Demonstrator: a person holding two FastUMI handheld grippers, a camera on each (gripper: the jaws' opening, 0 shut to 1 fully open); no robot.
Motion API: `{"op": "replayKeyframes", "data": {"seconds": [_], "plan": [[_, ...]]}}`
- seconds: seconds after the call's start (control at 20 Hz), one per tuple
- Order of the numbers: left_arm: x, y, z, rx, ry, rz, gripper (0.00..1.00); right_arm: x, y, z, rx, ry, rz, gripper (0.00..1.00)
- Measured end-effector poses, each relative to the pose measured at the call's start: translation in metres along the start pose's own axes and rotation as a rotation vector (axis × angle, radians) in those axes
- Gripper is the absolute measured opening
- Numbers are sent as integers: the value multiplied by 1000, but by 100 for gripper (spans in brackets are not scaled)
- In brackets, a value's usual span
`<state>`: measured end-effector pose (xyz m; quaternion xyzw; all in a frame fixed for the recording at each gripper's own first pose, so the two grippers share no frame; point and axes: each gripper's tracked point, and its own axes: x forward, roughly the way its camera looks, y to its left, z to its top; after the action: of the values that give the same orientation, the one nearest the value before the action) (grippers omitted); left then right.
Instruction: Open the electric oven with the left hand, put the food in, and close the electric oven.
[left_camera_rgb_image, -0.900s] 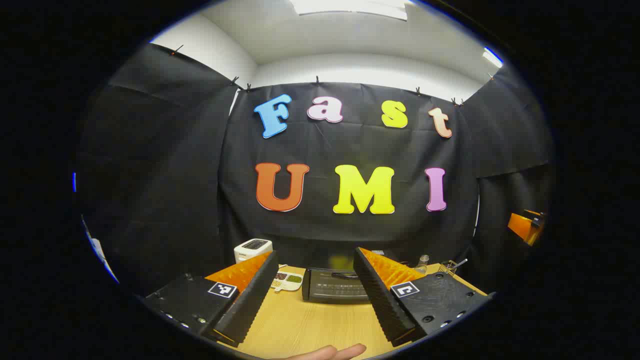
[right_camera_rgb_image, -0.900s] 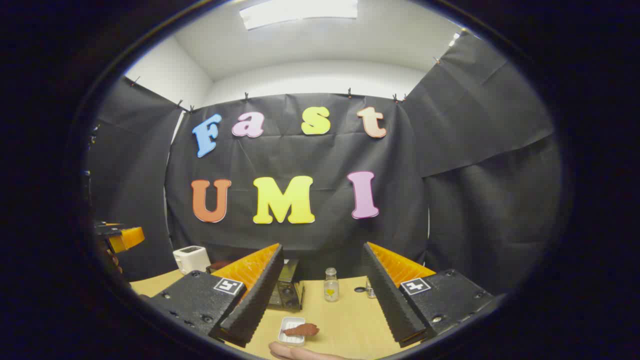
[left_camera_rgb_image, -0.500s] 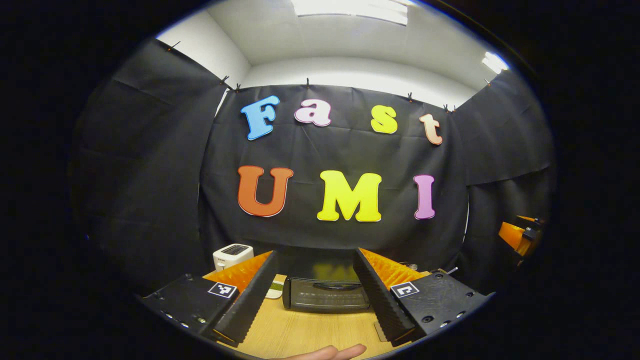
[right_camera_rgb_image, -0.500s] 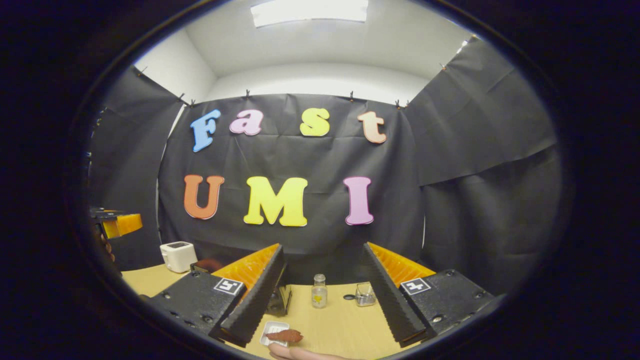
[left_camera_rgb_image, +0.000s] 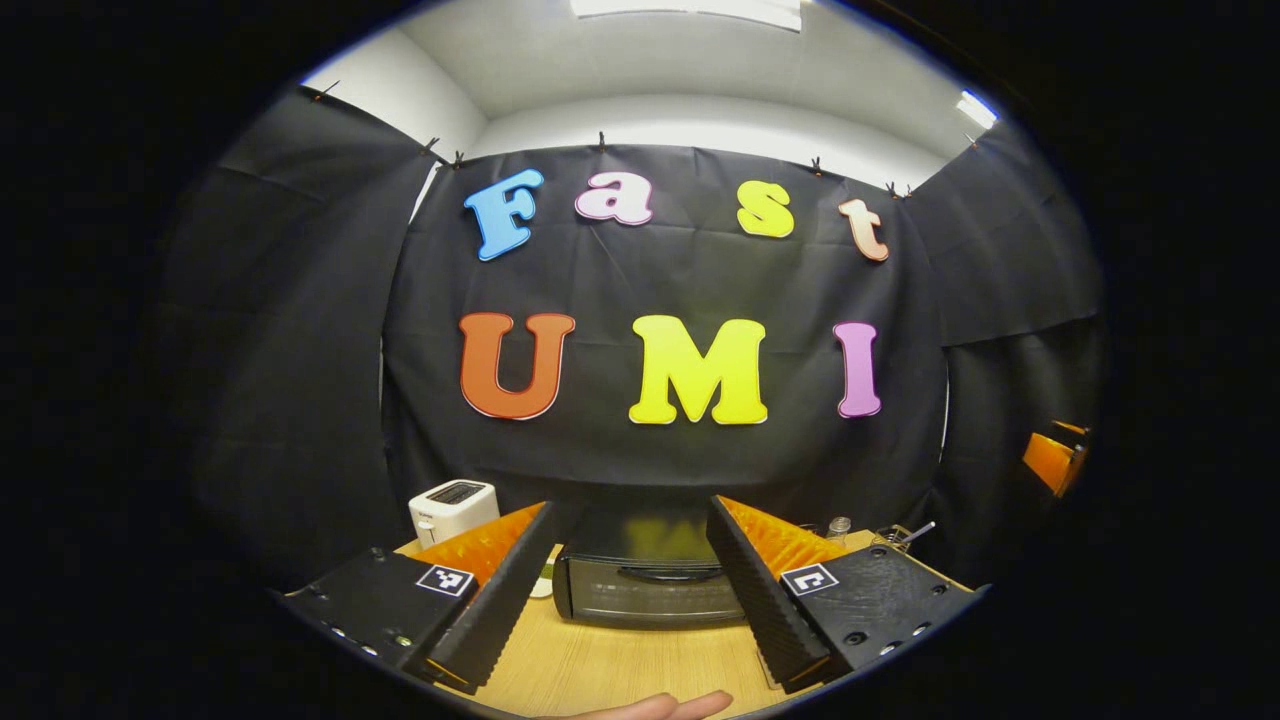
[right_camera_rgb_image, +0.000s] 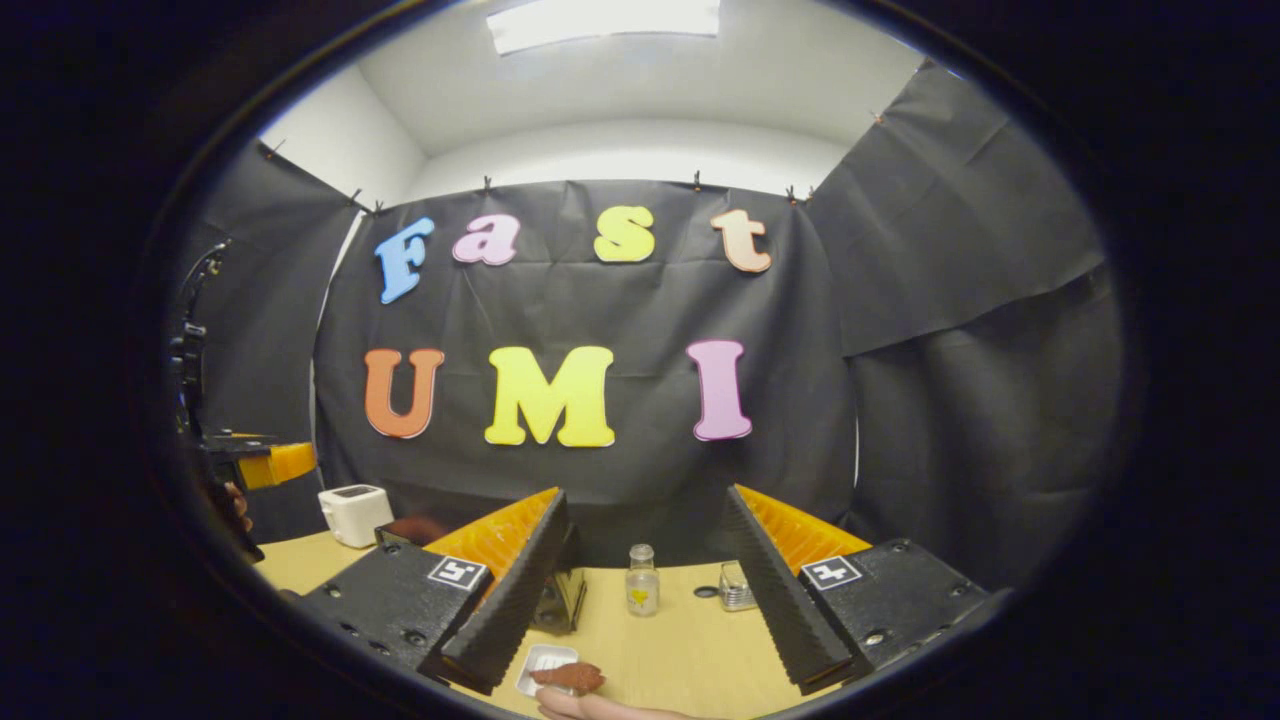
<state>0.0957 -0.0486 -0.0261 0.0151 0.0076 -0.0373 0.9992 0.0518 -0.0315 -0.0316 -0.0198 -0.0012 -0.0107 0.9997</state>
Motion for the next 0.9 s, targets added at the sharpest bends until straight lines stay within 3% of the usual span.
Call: {"op": "replayKeyframes", "data": {"seconds": [0.15, 0.45, 0.75, 0.9], "plan": [[47, -11, -27, 43, 60, -31, 96, 0, -9, -10, 15, 18, -10, 97], [123, -44, -136, 39, 393, -81, 97, -10, -37, -26, 43, 17, -21, 99], [155, -52, -188, 4, 536, -83, 96, -20, -64, -38, 10, 16, -58, 97], [156, -46, -190, 38, 549, -41, 95, -23, -73, -38, 5, 8, -68, 99]]}}
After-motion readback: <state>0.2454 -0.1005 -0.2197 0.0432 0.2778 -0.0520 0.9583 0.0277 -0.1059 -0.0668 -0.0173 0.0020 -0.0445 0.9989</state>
